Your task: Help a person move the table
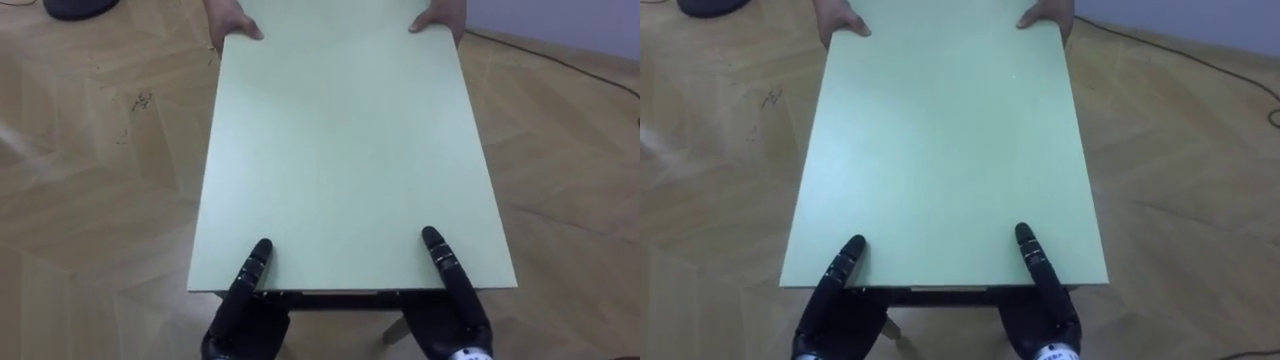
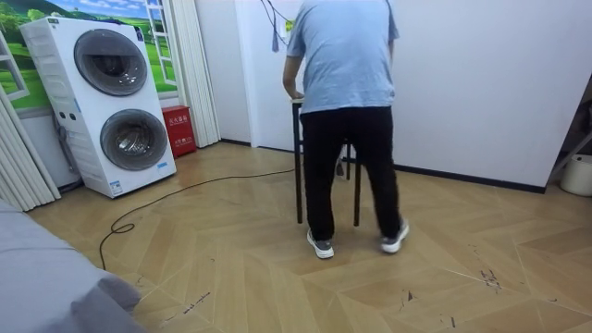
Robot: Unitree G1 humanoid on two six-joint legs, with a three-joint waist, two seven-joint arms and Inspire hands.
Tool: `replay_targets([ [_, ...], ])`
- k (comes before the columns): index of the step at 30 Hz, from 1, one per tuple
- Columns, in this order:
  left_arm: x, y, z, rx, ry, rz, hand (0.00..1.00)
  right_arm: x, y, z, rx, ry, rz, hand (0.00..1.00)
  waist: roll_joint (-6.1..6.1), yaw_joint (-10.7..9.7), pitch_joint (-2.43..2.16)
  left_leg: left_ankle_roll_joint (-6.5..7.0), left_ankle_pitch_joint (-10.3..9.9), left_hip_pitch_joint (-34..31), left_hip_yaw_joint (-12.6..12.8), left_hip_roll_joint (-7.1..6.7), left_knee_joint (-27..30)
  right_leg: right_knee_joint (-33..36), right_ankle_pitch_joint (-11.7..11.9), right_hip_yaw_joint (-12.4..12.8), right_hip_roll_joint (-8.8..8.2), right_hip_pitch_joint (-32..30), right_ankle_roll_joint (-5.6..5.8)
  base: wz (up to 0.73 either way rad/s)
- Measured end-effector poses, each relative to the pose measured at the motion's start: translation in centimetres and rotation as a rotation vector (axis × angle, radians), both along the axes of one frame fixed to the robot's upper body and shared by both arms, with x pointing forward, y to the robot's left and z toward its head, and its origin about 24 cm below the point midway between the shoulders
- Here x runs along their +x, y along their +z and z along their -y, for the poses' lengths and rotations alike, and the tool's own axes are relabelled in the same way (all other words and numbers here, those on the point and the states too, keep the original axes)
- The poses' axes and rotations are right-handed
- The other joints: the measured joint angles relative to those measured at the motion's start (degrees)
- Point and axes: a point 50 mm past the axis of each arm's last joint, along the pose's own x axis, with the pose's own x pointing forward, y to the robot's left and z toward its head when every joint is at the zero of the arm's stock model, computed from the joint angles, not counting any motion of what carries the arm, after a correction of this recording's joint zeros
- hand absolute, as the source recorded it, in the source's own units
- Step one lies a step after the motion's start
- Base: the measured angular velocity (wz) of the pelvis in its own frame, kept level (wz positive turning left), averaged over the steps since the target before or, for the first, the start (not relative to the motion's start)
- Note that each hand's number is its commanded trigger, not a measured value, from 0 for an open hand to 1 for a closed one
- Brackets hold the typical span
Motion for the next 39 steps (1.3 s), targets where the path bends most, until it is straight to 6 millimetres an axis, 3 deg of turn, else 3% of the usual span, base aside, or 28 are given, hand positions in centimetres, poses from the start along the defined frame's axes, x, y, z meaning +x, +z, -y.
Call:
replay_targets([
  [3, 0.1, 0.0, -0.1, 0.007, 0.000, 0.002, 1.00, 0.0, 0.0, -0.1, 0.013, -0.003, -0.002, 1.00, 0.00, 0.04, 0.00, -0.29, 0.75, -0.76, -2.95, -0.60, 0.31, 0.00, -0.19, -0.26, 0.62, 0.77, -0.33, 0.58],
  [5, 0.4, 0.2, 0.0, 0.004, -0.008, 0.011, 1.00, -0.1, 0.0, 0.1, 0.013, -0.011, 0.005, 1.00, 0.00, -0.27, -0.01, -0.53, 1.81, -2.44, -5.64, -1.53, 0.98, 0.00, -0.85, -2.34, 1.00, 1.27, -1.42, 0.88],
  [6, 0.5, 0.2, 0.1, 0.002, -0.011, 0.015, 1.00, 0.0, 0.0, 0.1, 0.013, -0.014, 0.008, 1.00, 0.04, -0.46, -0.03, -0.36, 2.45, -2.97, -4.94, -1.50, 0.92, -0.04, -0.94, -3.26, 1.10, 1.26, -1.58, 1.17],
  [8, 1.1, 0.5, 0.5, -0.001, -0.033, 0.030, 1.00, 0.0, 0.2, 0.4, 0.011, -0.030, 0.025, 1.00, 0.12, -1.56, -0.04, 0.88, 5.42, -4.23, -0.44, -1.27, -1.29, -0.08, -1.69, -5.94, 1.34, 1.26, -2.60, 1.30],
  [9, 1.5, 0.7, 0.8, -0.001, -0.049, 0.035, 1.00, 0.1, 0.3, 0.7, 0.009, -0.046, 0.032, 1.00, 0.23, -1.64, -0.01, 1.50, 8.43, -3.89, 3.36, -1.18, -4.90, -0.20, -2.32, -6.03, 1.58, 0.72, -3.26, 1.31],
  [10, 1.9, 0.9, 1.0, 0.001, -0.060, 0.043, 1.00, 0.3, 0.5, 1.0, 0.010, -0.058, 0.041, 1.00, 0.45, -1.01, -0.08, -0.91, 11.58, -3.07, 3.28, -1.65, -9.72, -1.36, -2.38, -4.05, 2.22, -0.15, -3.74, 1.27],
  [11, 2.4, 1.1, 1.0, 0.006, -0.064, 0.058, 1.00, 0.7, 0.8, 1.1, 0.007, -0.059, 0.060, 1.00, 0.26, -1.03, -0.04, -4.16, 12.13, -3.81, 3.79, -1.49, -10.24, -2.64, -2.19, -5.93, 1.00, -0.91, -3.81, 0.73],
  [12, 2.4, 1.1, 1.0, 0.004, -0.056, 0.059, 1.00, 1.0, 0.9, 1.0, 0.007, -0.052, 0.064, 1.00, 0.63, -0.59, 0.03, -2.11, 8.98, -4.76, 6.90, 0.06, -5.75, -2.71, -2.21, -7.47, 0.76, -1.08, -4.07, 0.36],
  [13, 2.0, 1.0, 0.8, 0.000, -0.040, 0.046, 1.00, 1.1, 0.9, 0.8, 0.008, -0.037, 0.057, 1.00, 1.02, 0.32, -0.22, 0.67, 1.87, -4.25, 13.23, 2.69, 2.57, -2.86, -1.95, -10.28, 0.14, -0.39, -3.57, 0.17],
  [15, 1.8, 0.9, 0.7, -0.003, -0.035, 0.039, 1.00, 1.0, 0.8, 0.7, 0.008, -0.030, 0.051, 1.00, 1.97, 0.02, -0.31, -0.03, -4.80, -2.15, 17.25, 5.86, 8.81, -1.20, -2.70, -13.30, 0.21, 0.44, -2.59, 0.64],
  [16, 1.8, 0.9, 0.7, -0.002, -0.035, 0.042, 1.00, 1.0, 0.9, 0.8, 0.010, -0.030, 0.053, 1.00, 2.40, -0.04, -0.16, 0.16, -5.72, -1.95, 16.60, 5.66, 8.61, 1.86, -4.10, -14.22, -0.20, 0.05, -2.16, 0.95],
  [17, 1.9, 1.0, 0.6, 0.000, -0.033, 0.044, 1.00, 1.1, 0.9, 0.8, 0.007, -0.027, 0.054, 1.00, 2.30, -0.13, -0.22, 0.80, -5.40, -1.82, 16.13, 4.77, 7.31, 3.65, -5.03, -14.17, -0.60, -0.20, -1.71, 0.68],
  [19, 1.9, 1.1, 0.7, -0.005, -0.026, 0.049, 1.00, 1.2, 1.0, 0.8, 0.005, -0.024, 0.059, 1.00, 2.29, -0.04, -0.24, 2.07, -4.31, -1.59, 15.40, 3.30, 4.65, 4.95, -5.31, -13.24, -1.25, -0.98, -1.49, 0.50],
  [24, 1.7, 0.8, 0.6, 0.012, -0.026, 0.040, 1.00, 0.8, 0.6, 0.5, 0.022, -0.031, 0.039, 1.00, 1.94, 1.55, 0.03, 2.96, -3.46, -0.11, 14.06, 1.52, 2.34, 10.71, -5.31, -10.34, -2.96, -1.79, -1.47, 0.40],
  [27, 1.4, 0.7, 0.8, 0.010, -0.033, 0.031, 1.00, 0.4, 0.4, 0.4, 0.022, -0.033, 0.027, 1.00, 1.91, 1.19, 0.13, 3.72, -3.21, -0.27, 9.00, 0.09, 2.48, 14.19, -6.07, -2.91, -2.46, -3.79, -1.03, 0.65],
  [28, 1.4, 0.7, 0.6, 0.013, -0.029, 0.029, 1.00, 0.3, 0.4, 0.3, 0.019, -0.031, 0.024, 1.00, 2.01, 0.91, 0.18, 3.76, -3.05, -0.60, 6.10, -0.52, 2.44, 11.71, -7.05, 1.42, -1.02, -4.75, -1.43, 0.59],
  [29, 1.4, 0.7, 0.6, 0.014, -0.029, 0.029, 1.00, 0.3, 0.4, 0.3, 0.018, -0.029, 0.024, 1.00, 2.05, 0.66, 0.21, 3.79, -2.96, -0.73, 5.06, -0.75, 2.31, 9.86, -7.10, 2.82, -0.30, -5.26, -1.55, 0.89],
  [30, 1.3, 0.6, 0.6, 0.014, -0.030, 0.026, 1.00, 0.3, 0.3, 0.3, 0.017, -0.027, 0.022, 1.00, 1.92, -0.06, 0.18, 3.82, -2.47, -0.81, 2.99, -1.63, 1.96, 6.60, -6.30, 5.50, 0.82, -6.73, -1.96, 1.18],
  [31, 1.2, 0.5, 0.7, 0.015, -0.035, 0.016, 1.00, 0.1, 0.1, 0.4, 0.012, -0.031, 0.014, 1.00, 1.85, -0.82, 0.17, 3.88, -1.72, -0.54, 0.81, -2.67, 1.92, 6.12, -3.39, 7.55, 1.47, -7.60, -2.31, 1.31],
  [32, 1.1, 0.4, 0.7, 0.017, -0.032, 0.010, 1.00, 0.1, 0.1, 0.4, 0.014, -0.032, 0.012, 1.00, 1.52, -0.88, -0.01, 3.69, -1.24, -0.25, -0.07, -3.40, 1.38, 5.75, -3.54, 7.29, 1.42, -7.04, -2.46, 0.94],
  [35, 1.2, 0.5, 0.6, 0.014, -0.027, 0.012, 1.00, 0.4, 0.3, 0.4, 0.011, -0.026, 0.022, 1.00, 1.28, 0.76, -0.14, 3.59, -1.22, -0.29, -1.40, -3.60, 1.16, 3.72, -3.14, 5.83, 1.91, -4.72, -2.62, 0.45],
  [39, 1.3, 0.6, 0.3, 0.020, -0.023, 0.021, 1.00, 0.6, 0.4, 0.2, 0.018, -0.017, 0.025, 1.00, 0.70, 2.16, -0.25, 3.60, -1.20, 0.17, -1.71, -3.69, 0.62, 3.01, -3.13, 6.37, 2.19, -3.40, -2.60, 0.36],
])
